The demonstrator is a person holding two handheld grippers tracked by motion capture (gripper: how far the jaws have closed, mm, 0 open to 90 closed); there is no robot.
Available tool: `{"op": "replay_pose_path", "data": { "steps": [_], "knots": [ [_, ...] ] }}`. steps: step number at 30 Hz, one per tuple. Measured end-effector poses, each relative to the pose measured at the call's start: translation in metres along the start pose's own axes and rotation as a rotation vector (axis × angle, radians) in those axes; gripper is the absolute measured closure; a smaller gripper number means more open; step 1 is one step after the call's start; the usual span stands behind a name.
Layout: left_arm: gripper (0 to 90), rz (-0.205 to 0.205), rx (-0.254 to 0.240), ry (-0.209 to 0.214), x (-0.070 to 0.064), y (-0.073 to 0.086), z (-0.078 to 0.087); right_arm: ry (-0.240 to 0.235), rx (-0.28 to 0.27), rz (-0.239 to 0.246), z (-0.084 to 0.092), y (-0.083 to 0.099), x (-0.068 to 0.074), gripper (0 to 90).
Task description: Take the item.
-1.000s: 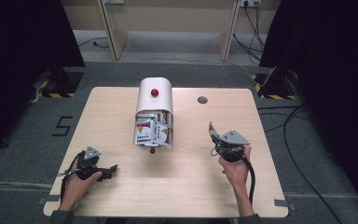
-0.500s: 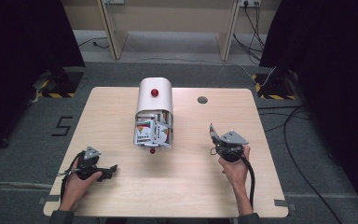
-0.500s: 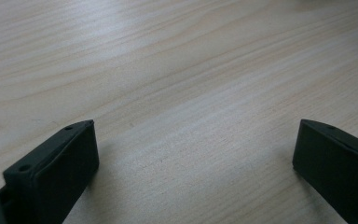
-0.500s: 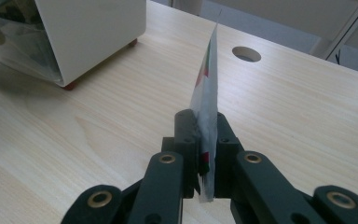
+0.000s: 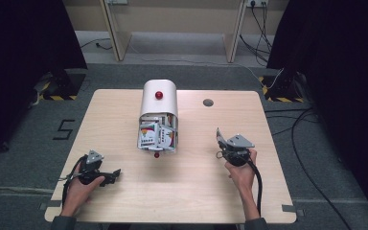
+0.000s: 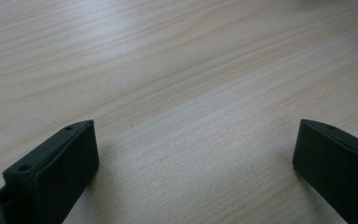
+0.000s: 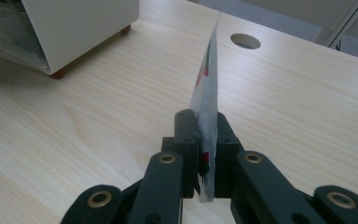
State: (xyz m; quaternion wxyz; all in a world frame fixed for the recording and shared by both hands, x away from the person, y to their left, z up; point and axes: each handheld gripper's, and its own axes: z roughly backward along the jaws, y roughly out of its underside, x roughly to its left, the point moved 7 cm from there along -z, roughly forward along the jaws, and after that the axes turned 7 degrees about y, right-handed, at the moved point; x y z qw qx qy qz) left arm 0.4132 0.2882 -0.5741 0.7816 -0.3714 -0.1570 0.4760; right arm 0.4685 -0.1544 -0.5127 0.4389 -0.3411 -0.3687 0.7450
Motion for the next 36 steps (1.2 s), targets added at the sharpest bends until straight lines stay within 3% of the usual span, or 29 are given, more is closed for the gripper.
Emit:
{"op": "replay_pose_path", "data": {
  "steps": [22, 36],
  "knots": [
    [0.0, -0.002, 0.001, 0.000, 0.000, 0.000, 0.000, 0.024, 0.052, -0.001, -0.014, 0.015, -0.007, 85.0],
    [0.0, 0.000, 0.000, 0.000, 0.000, 0.000, 0.000, 0.025, 0.082, 0.017, -0.022, 0.023, -0.005, 83.9]
  ]
}}
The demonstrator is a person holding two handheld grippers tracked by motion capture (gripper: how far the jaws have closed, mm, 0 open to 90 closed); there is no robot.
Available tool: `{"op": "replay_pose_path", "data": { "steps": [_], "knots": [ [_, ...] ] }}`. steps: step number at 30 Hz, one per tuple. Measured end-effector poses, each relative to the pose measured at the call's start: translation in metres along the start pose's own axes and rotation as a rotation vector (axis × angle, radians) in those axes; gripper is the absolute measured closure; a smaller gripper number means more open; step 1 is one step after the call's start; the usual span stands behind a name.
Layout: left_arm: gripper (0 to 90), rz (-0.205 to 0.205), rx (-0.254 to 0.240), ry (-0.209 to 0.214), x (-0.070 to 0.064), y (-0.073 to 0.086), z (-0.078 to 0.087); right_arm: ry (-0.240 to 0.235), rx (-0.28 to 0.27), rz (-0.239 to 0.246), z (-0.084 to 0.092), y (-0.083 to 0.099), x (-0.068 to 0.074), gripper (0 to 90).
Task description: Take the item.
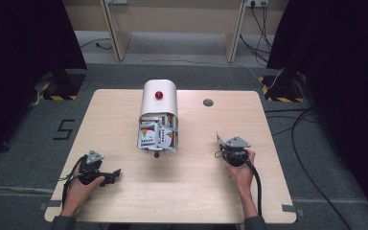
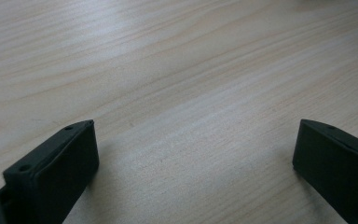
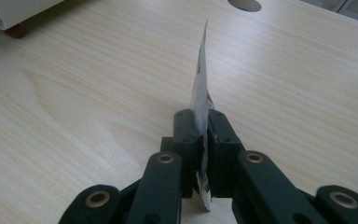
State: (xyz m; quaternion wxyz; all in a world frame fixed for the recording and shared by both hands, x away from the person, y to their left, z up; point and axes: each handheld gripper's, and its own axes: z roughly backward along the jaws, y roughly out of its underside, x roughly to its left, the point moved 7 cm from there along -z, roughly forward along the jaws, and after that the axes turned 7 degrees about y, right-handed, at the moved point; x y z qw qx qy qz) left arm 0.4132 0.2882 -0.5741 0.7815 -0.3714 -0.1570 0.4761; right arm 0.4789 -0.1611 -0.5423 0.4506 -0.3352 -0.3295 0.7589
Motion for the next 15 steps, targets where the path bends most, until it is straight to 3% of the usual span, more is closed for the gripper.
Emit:
{"op": "replay_pose_path", "data": {
  "steps": [15],
  "knots": [
    [0.0, 0.000, 0.000, 0.000, 0.0000, 0.0000, 0.0000, -0.056, 0.023, -0.014, -0.0002, 0.0018, 0.0061, 70.5]
  ]
}}
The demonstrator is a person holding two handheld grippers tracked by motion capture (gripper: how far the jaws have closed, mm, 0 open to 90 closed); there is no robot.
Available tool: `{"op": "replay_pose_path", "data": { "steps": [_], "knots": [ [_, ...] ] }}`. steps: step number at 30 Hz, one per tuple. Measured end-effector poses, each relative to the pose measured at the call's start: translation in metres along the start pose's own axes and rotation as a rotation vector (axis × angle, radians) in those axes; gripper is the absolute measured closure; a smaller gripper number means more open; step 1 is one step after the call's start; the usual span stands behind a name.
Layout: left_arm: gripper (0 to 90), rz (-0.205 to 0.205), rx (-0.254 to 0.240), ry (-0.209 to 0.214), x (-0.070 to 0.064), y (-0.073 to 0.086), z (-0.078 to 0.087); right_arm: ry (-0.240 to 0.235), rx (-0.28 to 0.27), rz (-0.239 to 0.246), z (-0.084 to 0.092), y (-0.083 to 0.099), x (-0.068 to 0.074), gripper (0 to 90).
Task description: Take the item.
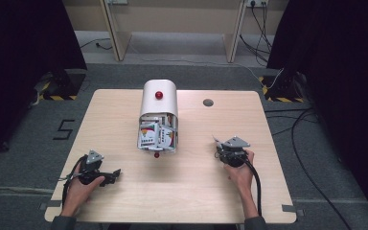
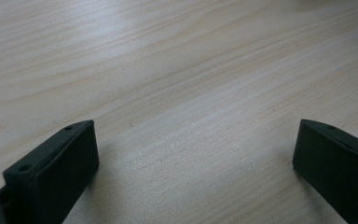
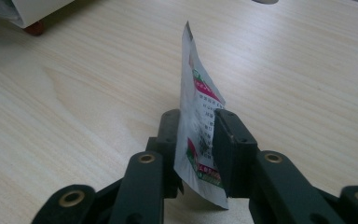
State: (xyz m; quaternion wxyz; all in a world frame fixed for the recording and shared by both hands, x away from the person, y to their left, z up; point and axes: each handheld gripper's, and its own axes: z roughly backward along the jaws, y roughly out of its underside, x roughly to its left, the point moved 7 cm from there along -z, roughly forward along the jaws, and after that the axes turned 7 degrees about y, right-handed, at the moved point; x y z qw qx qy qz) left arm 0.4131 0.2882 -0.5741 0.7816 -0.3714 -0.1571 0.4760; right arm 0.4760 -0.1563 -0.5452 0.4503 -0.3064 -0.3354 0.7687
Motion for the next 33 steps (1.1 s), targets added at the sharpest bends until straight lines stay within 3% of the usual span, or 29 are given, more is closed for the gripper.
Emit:
{"op": "replay_pose_path", "data": {
  "steps": [9, 25, 33],
  "knots": [
    [0.0, 0.000, 0.000, 0.000, 0.000, 0.000, 0.000, -0.040, -0.009, -0.011, 0.003, -0.003, 0.005, 58.9],
    [0.0, 0.000, 0.000, 0.000, 0.000, 0.000, 0.000, -0.046, -0.018, -0.046, 0.015, -0.010, 0.007, 45.2],
    [0.0, -0.001, 0.000, 0.000, 0.000, 0.000, 0.000, -0.036, 0.001, -0.058, 0.023, -0.010, 0.010, 28.7]
  ]
}}
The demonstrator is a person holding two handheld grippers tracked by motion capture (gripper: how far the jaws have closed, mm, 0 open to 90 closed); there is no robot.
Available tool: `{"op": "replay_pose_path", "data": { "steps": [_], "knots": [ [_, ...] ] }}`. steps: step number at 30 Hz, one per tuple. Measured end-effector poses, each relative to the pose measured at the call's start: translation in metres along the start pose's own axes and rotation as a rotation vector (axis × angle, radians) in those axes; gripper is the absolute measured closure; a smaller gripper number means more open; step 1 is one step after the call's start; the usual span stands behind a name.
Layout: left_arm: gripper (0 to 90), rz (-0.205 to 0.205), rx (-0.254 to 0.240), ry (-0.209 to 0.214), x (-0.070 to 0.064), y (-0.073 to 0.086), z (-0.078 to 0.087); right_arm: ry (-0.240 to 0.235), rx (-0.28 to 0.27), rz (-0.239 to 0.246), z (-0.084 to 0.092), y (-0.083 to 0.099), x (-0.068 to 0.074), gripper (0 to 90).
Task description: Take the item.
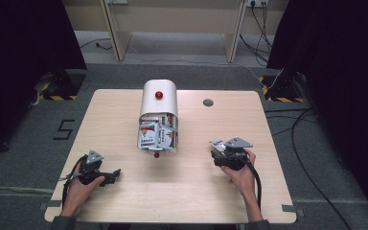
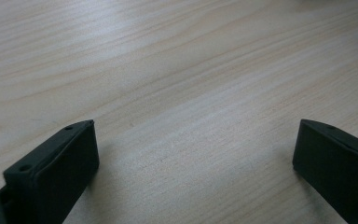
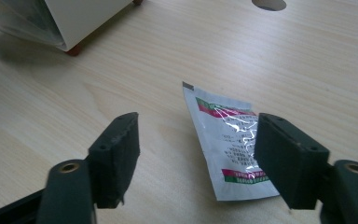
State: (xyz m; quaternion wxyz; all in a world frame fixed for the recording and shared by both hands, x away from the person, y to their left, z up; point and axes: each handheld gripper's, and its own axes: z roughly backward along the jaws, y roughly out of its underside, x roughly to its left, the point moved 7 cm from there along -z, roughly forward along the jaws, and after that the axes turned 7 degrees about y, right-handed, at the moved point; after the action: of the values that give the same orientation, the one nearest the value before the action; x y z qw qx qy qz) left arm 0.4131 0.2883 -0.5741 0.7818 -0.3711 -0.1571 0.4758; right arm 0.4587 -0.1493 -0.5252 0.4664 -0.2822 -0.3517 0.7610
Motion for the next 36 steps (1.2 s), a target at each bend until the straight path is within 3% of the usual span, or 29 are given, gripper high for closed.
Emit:
{"op": "replay_pose_path", "data": {
  "steps": [3, 7, 21, 36],
  "knots": [
    [0.0, 0.000, 0.000, 0.000, 0.000, 0.000, 0.000, 0.000, 0.008, -0.017, 0.003, 0.002, 0.000, 22.0],
    [0.0, 0.000, 0.000, 0.000, 0.000, 0.000, 0.000, 0.007, 0.019, -0.001, 0.007, 0.006, 0.000, 16.8],
    [0.0, 0.000, 0.000, 0.000, 0.000, 0.000, 0.000, 0.012, -0.002, -0.010, 0.024, 0.014, -0.002, 16.9],
    [0.0, -0.001, 0.002, 0.000, 0.000, 0.000, 0.000, -0.004, -0.004, 0.014, 0.036, 0.025, 0.001, 16.9]
  ]
}}
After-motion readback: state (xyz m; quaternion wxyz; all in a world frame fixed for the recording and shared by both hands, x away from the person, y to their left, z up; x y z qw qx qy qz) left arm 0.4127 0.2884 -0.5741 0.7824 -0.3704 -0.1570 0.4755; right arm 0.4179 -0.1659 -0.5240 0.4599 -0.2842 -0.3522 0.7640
